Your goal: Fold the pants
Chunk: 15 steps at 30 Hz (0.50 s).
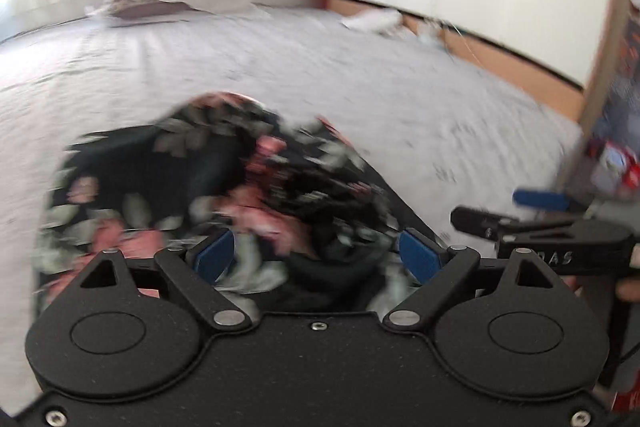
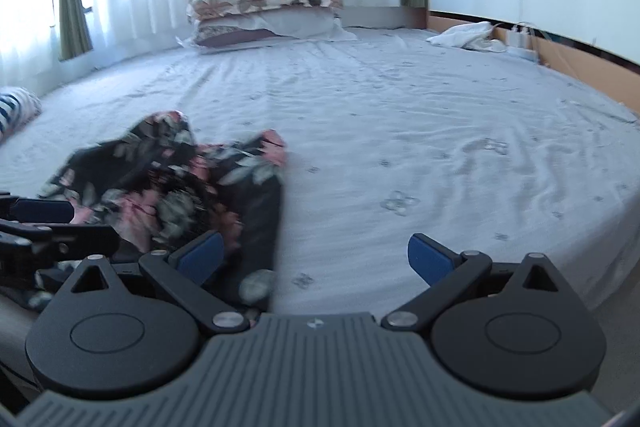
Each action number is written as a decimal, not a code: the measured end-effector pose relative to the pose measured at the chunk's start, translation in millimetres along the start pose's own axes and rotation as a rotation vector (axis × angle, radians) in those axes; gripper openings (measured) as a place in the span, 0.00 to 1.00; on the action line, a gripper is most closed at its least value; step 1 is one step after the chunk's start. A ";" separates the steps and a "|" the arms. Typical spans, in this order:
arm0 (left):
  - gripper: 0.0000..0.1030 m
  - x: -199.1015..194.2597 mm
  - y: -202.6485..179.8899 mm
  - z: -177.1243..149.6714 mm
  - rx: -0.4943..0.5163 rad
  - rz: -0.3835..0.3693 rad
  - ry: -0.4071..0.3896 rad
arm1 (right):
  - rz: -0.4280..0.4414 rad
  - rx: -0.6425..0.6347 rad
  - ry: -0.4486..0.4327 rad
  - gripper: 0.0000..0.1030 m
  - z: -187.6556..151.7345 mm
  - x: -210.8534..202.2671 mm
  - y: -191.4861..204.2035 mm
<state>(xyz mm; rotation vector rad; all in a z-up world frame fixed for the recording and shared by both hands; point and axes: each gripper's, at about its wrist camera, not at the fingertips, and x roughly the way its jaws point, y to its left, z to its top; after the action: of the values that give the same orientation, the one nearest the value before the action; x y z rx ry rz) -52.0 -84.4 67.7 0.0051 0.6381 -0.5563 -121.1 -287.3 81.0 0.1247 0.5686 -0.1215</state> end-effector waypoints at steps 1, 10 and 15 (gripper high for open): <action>0.87 -10.0 9.8 1.5 -0.032 0.022 -0.023 | 0.024 0.007 -0.011 1.00 1.7 1.4 6.0; 0.76 -28.3 75.6 -11.4 -0.155 0.401 -0.044 | -0.104 -0.241 -0.053 1.00 -4.3 35.9 85.1; 0.75 -10.4 79.1 -37.2 -0.060 0.506 0.063 | -0.320 -0.183 0.050 1.00 -10.0 55.4 65.5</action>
<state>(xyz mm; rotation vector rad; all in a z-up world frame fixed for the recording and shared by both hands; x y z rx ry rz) -40.9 -5.4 30.6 0.1252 0.6842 -0.0488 -70.3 -225.7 48.0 -0.1426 0.6439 -0.3771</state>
